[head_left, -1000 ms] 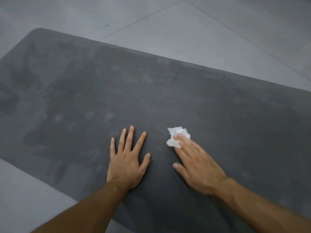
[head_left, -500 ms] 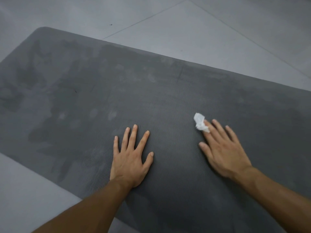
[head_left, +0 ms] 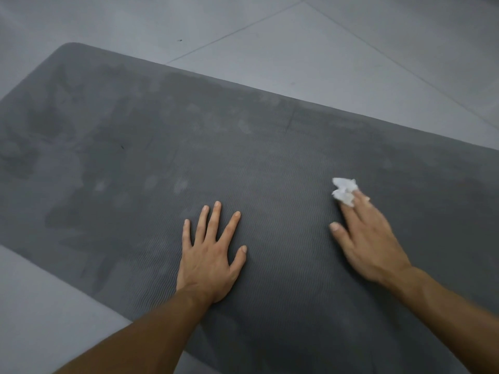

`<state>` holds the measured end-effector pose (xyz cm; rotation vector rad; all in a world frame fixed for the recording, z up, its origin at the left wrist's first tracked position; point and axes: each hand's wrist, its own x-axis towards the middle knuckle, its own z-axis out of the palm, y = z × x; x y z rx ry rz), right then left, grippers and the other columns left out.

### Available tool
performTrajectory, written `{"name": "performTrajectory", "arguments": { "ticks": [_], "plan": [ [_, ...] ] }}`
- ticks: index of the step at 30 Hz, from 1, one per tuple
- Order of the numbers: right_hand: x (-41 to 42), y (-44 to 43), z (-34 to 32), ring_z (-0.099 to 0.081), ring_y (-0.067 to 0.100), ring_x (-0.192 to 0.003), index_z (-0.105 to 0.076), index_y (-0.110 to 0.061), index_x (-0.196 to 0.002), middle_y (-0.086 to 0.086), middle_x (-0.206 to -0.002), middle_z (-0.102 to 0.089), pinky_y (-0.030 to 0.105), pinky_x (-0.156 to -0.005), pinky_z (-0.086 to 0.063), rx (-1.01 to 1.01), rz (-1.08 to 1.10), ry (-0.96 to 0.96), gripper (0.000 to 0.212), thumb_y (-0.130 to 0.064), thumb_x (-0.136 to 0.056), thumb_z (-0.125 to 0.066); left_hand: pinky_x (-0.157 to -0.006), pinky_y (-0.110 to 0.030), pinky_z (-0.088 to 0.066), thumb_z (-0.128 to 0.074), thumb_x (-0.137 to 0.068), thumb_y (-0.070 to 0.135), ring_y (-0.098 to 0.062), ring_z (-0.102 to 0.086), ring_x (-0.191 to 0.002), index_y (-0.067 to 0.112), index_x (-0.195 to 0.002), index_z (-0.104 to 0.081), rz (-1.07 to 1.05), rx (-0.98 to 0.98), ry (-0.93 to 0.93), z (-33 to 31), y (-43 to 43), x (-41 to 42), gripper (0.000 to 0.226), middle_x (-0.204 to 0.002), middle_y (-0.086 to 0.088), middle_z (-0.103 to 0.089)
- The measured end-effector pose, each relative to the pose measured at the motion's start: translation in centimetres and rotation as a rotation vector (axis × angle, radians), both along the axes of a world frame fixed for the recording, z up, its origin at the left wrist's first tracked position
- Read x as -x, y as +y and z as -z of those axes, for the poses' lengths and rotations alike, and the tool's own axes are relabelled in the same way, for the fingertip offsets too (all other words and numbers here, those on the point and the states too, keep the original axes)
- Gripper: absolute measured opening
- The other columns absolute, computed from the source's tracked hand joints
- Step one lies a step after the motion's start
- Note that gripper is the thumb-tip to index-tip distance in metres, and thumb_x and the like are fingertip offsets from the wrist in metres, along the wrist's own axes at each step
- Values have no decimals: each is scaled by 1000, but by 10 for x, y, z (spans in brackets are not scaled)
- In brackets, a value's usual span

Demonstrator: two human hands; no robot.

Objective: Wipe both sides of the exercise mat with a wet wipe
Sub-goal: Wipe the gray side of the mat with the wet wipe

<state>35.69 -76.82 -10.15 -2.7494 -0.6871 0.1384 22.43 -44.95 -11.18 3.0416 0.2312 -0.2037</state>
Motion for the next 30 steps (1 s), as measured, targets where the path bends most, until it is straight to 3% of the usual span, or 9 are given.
{"name": "performTrajectory", "arguments": {
  "ticks": [6,10,15,18,21,24,26,30],
  "plan": [
    [90,54,1,-7,18,-161,-32,-17,-162,3,-172,-18,41,-126,-15,51,-384,-29,68,-56,-107,-34,-127,-58,-2,-20,-100,67,-22,11,-160,40,-164,1,-1,-4,-3,1,0,-1,73,-174,-1,8],
    [105,53,3,-9,18,-160,-36,-18,-160,-2,-173,-16,43,-124,-17,109,-467,-110,64,-54,-108,-34,-127,-58,-2,-19,-100,67,-21,12,-159,40,-164,2,-4,-7,1,0,-1,0,73,-174,-1,9],
    [56,16,7,-23,21,-158,-44,-14,-157,2,-169,-30,47,-125,-23,152,-146,-139,65,-51,-105,-31,-127,-58,2,-13,-100,69,-21,16,-159,42,-163,7,-2,-2,11,-2,0,0,72,-173,1,12],
    [16,-22,4,-30,29,-154,-41,-10,-158,9,-165,-37,50,-121,-26,173,119,-84,70,-53,-103,-26,-127,-58,1,-12,-100,70,-21,16,-159,42,-163,9,-2,-2,14,-1,0,0,72,-173,1,13],
    [-13,-53,3,-30,36,-153,-36,-6,-159,16,-164,-35,55,-119,-33,185,239,-23,76,-55,-103,-21,-127,-59,-2,-15,-100,69,-21,13,-159,41,-163,6,1,1,0,-1,0,-1,72,-174,0,11],
    [-25,-57,5,-30,38,-152,-29,-5,-160,18,-162,-31,58,-120,-33,132,286,20,80,-60,-103,-16,-127,-60,-4,-18,-101,67,-22,11,-160,40,-164,2,2,5,-6,0,0,-1,72,-174,-1,7],
    [-22,-43,4,-31,36,-151,-29,-7,-159,13,-164,-29,56,-120,-32,41,278,10,75,-55,-102,-23,-127,-60,-4,-19,-101,67,-22,10,-160,41,-164,2,3,4,-8,1,0,0,72,-174,-1,7],
    [17,4,6,-7,27,-161,-26,-11,-163,10,-173,-13,41,-129,-14,-16,44,-49,72,-48,-101,-35,-127,-58,-1,-16,-101,68,-21,14,-159,42,-163,6,2,-3,-1,1,1,0,72,-174,0,11]
  ]
}}
